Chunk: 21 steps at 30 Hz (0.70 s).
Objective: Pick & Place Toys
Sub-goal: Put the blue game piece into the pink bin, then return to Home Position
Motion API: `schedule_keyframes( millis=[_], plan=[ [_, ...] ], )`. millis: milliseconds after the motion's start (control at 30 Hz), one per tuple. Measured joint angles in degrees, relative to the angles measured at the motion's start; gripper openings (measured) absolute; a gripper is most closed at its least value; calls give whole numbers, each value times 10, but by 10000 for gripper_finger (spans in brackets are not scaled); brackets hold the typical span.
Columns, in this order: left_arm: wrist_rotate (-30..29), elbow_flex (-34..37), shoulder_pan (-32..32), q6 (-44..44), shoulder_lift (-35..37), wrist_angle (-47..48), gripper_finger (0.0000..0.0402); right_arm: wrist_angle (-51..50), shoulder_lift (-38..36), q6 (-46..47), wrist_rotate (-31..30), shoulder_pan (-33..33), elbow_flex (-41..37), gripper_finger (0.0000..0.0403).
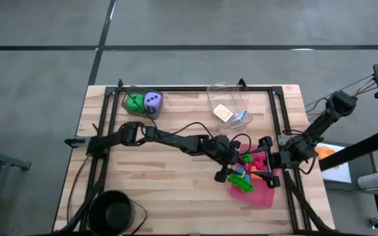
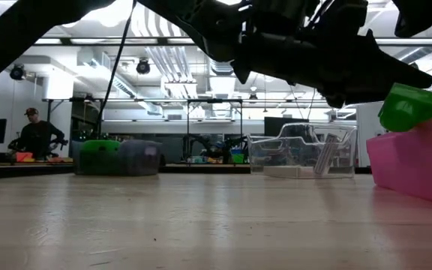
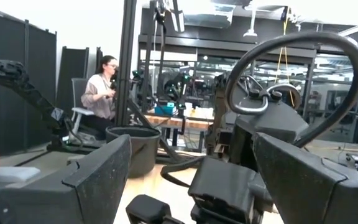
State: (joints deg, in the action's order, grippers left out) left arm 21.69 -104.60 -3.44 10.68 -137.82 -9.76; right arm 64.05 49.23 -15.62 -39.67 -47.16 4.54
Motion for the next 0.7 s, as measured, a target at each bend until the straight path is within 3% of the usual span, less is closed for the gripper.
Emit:
schedule_keyframes(
  millis=[200, 433, 567, 700],
  plan=[
    [-9, 0, 0, 0, 0, 4, 208, 3, 5, 4, -3, 0, 0, 336],
    [-18, 18, 2, -2, 31, 3, 207, 3, 18, 13, -59, 0, 0, 336],
    [-73, 97, 2, 6, 81, -26, 181, 2, 32, 23, -80, 0, 0, 336],
    [-116, 229, 4, 9, 167, -135, 127, 3, 48, 31, -93, 0, 0, 336]
  ],
)
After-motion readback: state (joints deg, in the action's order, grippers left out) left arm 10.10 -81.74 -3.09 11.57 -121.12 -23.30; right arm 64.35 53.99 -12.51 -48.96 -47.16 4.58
